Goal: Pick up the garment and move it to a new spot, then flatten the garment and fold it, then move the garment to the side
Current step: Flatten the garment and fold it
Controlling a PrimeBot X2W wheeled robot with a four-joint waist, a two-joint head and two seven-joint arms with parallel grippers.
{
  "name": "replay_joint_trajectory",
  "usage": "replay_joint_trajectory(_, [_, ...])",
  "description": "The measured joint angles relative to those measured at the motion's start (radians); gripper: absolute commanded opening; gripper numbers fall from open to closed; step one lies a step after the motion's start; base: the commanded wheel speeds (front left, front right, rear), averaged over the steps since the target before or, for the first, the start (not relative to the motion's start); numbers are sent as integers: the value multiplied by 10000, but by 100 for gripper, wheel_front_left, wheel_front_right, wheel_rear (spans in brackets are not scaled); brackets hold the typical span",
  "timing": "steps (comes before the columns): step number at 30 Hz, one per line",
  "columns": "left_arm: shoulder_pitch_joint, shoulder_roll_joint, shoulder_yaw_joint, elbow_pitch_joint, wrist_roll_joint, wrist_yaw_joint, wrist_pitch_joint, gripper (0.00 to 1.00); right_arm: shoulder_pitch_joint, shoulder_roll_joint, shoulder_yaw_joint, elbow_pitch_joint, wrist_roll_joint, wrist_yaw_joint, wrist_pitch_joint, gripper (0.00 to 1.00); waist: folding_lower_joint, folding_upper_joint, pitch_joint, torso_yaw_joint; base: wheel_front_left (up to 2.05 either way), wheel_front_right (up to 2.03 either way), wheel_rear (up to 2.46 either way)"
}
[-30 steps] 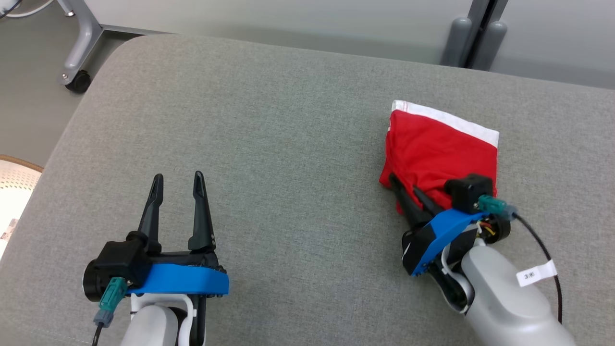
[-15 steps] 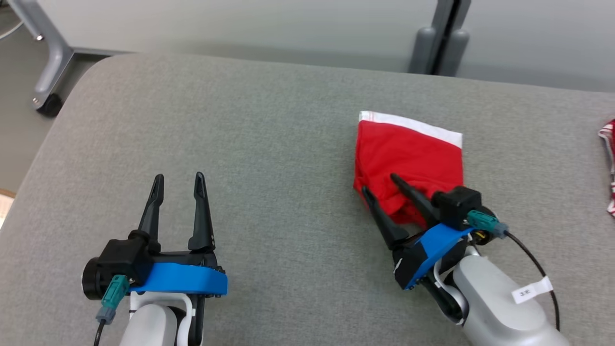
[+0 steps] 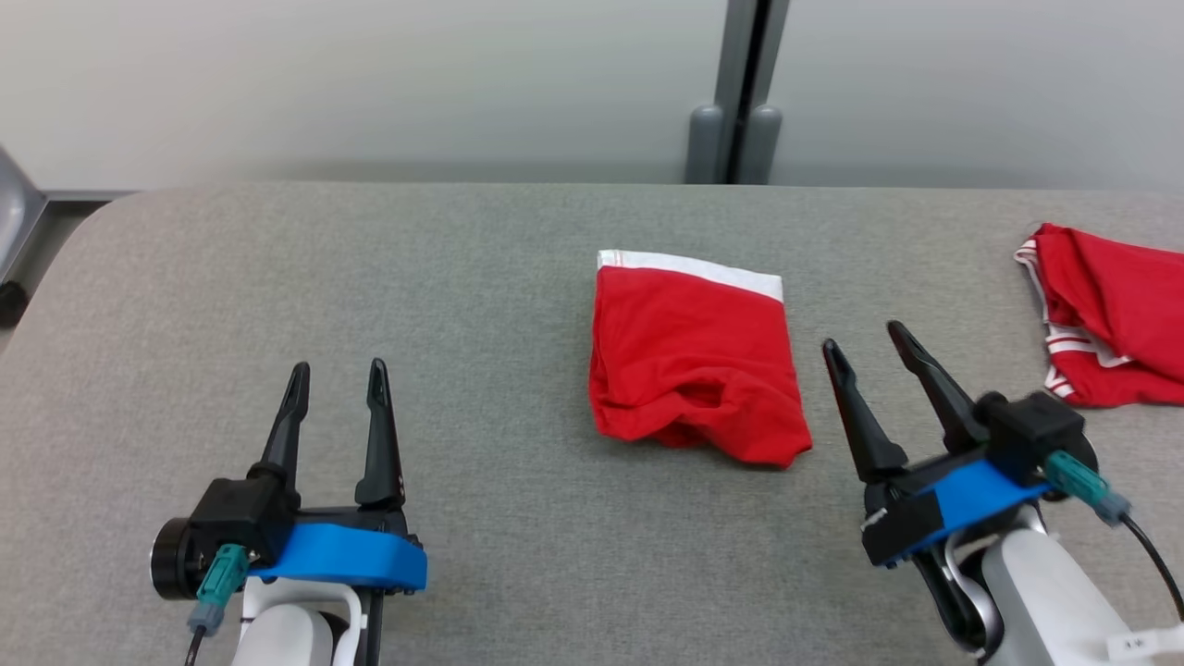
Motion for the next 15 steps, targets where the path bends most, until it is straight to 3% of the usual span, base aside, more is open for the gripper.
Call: replay_joint_trajectory(15, [654,257,265,249,274,205,0,100,2298,846,-2431,-1716,-1151,0,349,100,-1,0,-511,-486,0,0,0])
